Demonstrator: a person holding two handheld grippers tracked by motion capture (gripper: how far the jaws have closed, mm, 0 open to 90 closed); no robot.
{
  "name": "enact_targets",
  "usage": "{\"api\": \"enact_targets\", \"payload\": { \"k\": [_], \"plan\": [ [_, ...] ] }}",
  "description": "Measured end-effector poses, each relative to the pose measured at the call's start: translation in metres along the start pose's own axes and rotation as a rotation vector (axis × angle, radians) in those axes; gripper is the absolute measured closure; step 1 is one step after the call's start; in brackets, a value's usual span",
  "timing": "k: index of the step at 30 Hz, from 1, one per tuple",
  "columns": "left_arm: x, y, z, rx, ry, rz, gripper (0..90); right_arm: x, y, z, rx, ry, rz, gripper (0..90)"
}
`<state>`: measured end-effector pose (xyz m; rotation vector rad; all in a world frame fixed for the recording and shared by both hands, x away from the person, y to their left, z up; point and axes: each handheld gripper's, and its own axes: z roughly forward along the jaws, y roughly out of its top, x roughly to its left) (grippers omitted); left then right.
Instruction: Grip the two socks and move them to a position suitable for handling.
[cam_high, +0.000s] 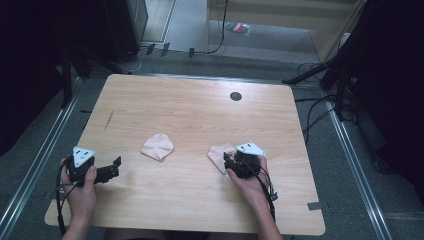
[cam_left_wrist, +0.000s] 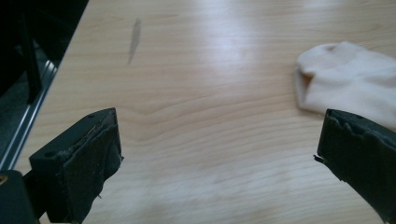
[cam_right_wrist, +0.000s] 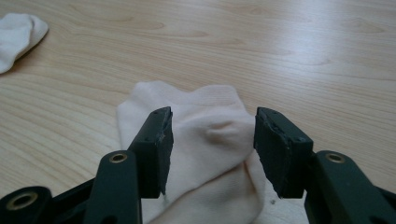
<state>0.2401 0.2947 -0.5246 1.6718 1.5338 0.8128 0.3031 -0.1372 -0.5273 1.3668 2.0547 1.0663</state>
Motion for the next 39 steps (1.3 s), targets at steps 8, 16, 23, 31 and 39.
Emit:
{"api": "enact_targets", "payload": {
  "k": [8,16,23,31,39],
  "plan": [
    [-0.046,0.021,0.016,0.013,-0.069,0.075,0.0,0.007,-0.003,0.005,0.045,0.017,-0.012,48.0],
    [-0.075,0.031,0.027,0.018,-0.147,0.123,0.0,0.008,-0.006,0.012,0.077,-0.003,-0.011,49.7],
    [-0.091,0.027,0.028,0.016,-0.217,0.135,0.0,0.008,-0.008,0.016,0.103,-0.058,-0.037,63.8],
    [-0.111,0.011,0.021,0.03,-0.321,0.192,0.0,0.009,-0.008,0.012,0.102,-0.069,0.0,85.8],
    [-0.115,0.006,0.017,0.035,-0.36,0.195,0.0,0.046,-0.003,-0.014,0.036,0.028,-0.001,85.8]
  ]
}}
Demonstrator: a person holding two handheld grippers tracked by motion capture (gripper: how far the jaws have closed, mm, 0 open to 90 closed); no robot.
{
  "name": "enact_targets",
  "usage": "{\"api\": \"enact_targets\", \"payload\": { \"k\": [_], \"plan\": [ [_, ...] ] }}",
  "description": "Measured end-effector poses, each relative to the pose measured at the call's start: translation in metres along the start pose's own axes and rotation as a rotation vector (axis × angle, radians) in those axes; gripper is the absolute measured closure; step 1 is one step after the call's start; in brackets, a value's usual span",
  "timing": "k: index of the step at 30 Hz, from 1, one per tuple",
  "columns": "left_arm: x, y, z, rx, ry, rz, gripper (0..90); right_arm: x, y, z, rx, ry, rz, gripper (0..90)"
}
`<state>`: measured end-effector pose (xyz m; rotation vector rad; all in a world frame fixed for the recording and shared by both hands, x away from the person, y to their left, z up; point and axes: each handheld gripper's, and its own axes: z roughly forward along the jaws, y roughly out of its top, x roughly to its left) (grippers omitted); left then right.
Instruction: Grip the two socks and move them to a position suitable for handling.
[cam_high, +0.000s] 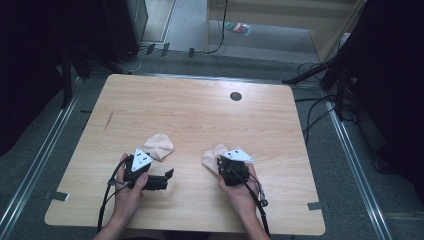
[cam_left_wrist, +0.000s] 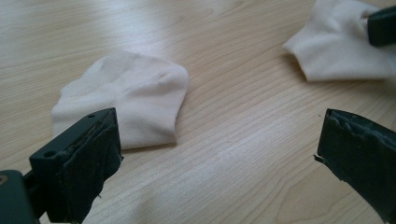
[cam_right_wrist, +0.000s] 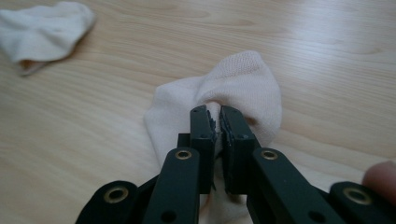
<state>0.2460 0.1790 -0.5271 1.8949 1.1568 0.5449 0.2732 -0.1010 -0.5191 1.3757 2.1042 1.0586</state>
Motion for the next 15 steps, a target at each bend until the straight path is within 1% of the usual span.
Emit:
{"api": "enact_targets", "payload": {
  "k": [2,3,5,9,11,12,14,15],
  "plan": [
    [0.0,0.0,-0.001,-0.001,-0.001,0.0,0.0,0.015,-0.004,-0.003,0.006,0.032,0.015,85.8],
    [0.001,0.0,-0.002,-0.003,0.004,-0.001,0.0,0.02,-0.005,-0.004,0.012,0.046,0.022,85.8],
    [0.002,0.001,-0.003,-0.007,0.005,-0.005,0.0,0.035,-0.01,-0.005,0.02,0.067,0.016,85.8],
    [0.007,0.002,-0.007,-0.018,0.012,-0.018,0.0,0.066,-0.019,-0.007,0.011,0.071,-0.026,85.7],
    [0.01,0.002,-0.008,-0.023,0.014,-0.028,0.0,0.078,-0.024,-0.005,0.019,0.07,-0.028,84.7],
    [0.011,0.002,-0.009,-0.023,0.017,-0.03,0.0,0.082,-0.026,-0.003,0.029,0.064,-0.031,81.6],
    [0.013,0.002,-0.01,-0.024,0.015,-0.036,0.0,0.087,-0.03,0.001,0.048,0.073,-0.031,65.7],
    [0.014,0.003,-0.011,-0.026,0.016,-0.04,0.0,0.088,-0.03,0.001,0.055,0.087,-0.033,59.2]
  ]
}}
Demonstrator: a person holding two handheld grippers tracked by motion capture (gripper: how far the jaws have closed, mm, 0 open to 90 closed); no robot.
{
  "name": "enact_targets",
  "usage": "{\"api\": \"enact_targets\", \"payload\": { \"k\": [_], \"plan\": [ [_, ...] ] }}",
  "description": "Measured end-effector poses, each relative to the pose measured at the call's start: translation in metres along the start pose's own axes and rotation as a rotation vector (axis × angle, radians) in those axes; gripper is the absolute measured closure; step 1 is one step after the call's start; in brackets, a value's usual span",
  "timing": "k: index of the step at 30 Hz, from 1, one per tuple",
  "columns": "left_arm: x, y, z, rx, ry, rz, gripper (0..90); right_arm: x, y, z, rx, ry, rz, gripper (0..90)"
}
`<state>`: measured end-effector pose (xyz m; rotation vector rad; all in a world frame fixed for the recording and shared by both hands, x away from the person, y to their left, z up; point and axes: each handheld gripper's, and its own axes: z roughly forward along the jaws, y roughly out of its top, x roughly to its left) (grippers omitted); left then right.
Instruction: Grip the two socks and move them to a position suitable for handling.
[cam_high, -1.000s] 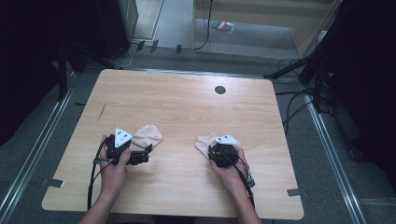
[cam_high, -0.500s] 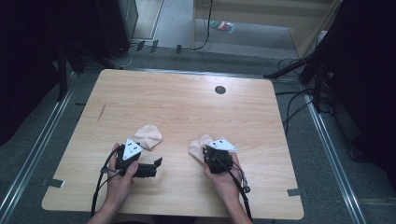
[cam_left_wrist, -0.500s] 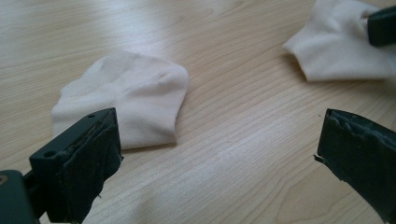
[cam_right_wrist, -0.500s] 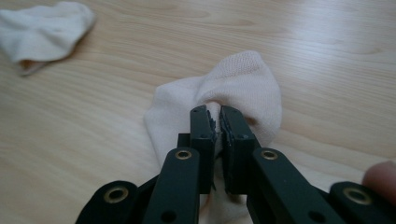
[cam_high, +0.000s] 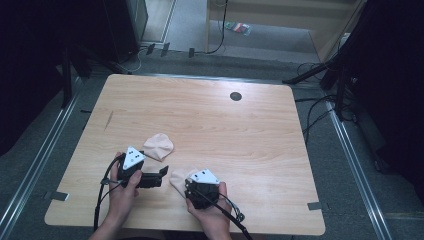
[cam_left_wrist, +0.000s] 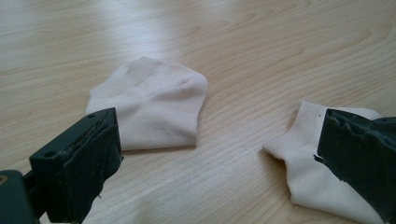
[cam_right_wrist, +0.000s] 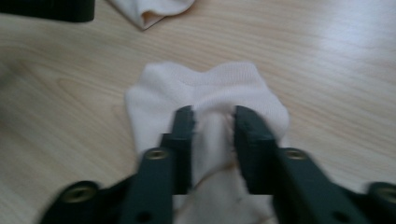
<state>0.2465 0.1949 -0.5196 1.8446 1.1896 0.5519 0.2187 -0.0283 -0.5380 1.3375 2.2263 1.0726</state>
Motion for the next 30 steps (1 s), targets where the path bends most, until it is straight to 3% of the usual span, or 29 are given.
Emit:
{"api": "enact_targets", "payload": {
  "k": [2,6,9,11,15,18,26,30],
  "plan": [
    [0.002,0.001,-0.001,-0.004,-0.002,-0.008,0.0,0.0,0.003,-0.004,-0.027,0.025,0.0,53.6],
    [0.004,0.001,0.0,-0.004,-0.001,-0.018,0.0,-0.016,0.023,-0.01,-0.086,0.008,-0.002,58.7],
    [0.005,0.0,0.0,0.003,0.0,-0.02,0.0,-0.033,0.034,0.0,-0.062,0.013,-0.015,62.3],
    [0.005,0.0,0.0,0.003,0.001,-0.021,0.0,-0.038,0.037,0.01,-0.039,0.041,-0.027,62.2],
    [0.006,0.0,0.001,0.01,0.004,-0.02,0.0,-0.038,0.036,0.029,-0.008,0.08,-0.045,58.2],
    [0.006,-0.001,0.002,0.013,0.004,-0.02,0.0,-0.034,0.032,0.037,0.03,0.061,-0.084,58.9],
    [0.002,-0.002,0.003,0.02,-0.009,-0.013,0.0,-0.03,0.028,0.036,0.028,0.071,-0.113,84.0],
    [-0.003,-0.003,0.006,0.029,-0.035,-0.016,0.0,-0.035,0.032,0.027,-0.007,0.051,-0.086,86.3]
  ]
}}
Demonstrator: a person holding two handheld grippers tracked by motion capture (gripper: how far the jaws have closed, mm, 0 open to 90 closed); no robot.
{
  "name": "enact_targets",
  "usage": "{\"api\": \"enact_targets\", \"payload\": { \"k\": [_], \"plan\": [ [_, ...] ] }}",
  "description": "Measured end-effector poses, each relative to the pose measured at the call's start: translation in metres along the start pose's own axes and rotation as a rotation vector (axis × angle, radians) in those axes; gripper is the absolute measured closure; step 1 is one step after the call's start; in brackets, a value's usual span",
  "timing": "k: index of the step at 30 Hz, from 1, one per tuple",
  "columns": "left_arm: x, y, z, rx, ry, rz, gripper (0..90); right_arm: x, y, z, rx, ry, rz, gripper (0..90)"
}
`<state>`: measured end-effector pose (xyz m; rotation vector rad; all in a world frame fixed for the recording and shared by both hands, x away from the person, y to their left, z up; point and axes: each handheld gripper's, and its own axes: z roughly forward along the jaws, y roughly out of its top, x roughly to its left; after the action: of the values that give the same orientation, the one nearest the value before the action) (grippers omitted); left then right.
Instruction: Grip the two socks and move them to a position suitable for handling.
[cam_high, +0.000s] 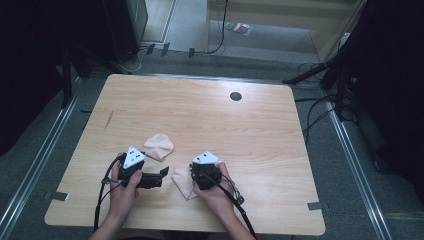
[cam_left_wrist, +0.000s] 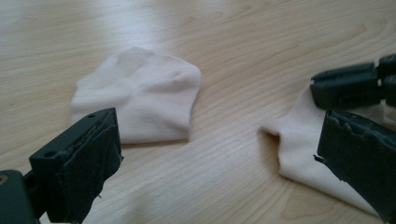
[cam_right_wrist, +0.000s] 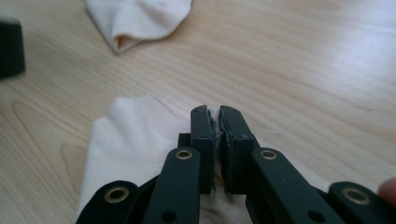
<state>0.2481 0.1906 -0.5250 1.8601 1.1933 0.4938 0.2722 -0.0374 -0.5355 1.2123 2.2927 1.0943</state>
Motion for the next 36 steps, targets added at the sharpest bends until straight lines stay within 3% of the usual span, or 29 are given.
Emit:
{"api": "enact_targets", "payload": {
  "k": [6,10,14,18,21,25,28,32,35,36],
  "plan": [
    [-0.016,-0.002,0.007,0.018,-0.045,0.021,0.0,-0.009,0.008,-0.018,-0.069,-0.019,0.059,86.3],
    [-0.037,-0.005,0.017,0.045,-0.12,0.019,0.0,-0.01,0.013,-0.025,-0.084,-0.012,0.091,86.5],
    [-0.055,-0.01,0.026,0.08,-0.166,0.024,0.0,-0.005,0.02,-0.033,-0.101,0.0,0.103,86.6],
    [-0.068,-0.013,0.033,0.114,-0.192,0.009,0.0,0.0,0.026,-0.041,-0.12,0.016,0.105,86.6],
    [-0.072,-0.012,0.036,0.124,-0.208,-0.025,0.0,0.004,0.029,-0.046,-0.131,0.027,0.106,86.6],
    [-0.072,-0.011,0.041,0.154,-0.189,-0.086,1.2,0.007,0.032,-0.052,-0.145,0.032,0.109,86.6],
    [-0.073,-0.011,0.041,0.129,-0.206,-0.095,20.4,0.006,0.034,-0.056,-0.154,0.04,0.121,86.6],
    [-0.073,-0.011,0.039,0.084,-0.242,-0.069,59.1,0.006,0.037,-0.062,-0.173,0.044,0.125,86.6],
    [-0.071,-0.01,0.032,0.041,-0.216,-0.039,82.1,0.005,0.038,-0.065,-0.188,0.041,0.132,86.7],
    [-0.068,-0.009,0.029,0.031,-0.195,-0.026,84.6,0.005,0.039,-0.066,-0.192,0.038,0.133,86.7]
  ]
}}
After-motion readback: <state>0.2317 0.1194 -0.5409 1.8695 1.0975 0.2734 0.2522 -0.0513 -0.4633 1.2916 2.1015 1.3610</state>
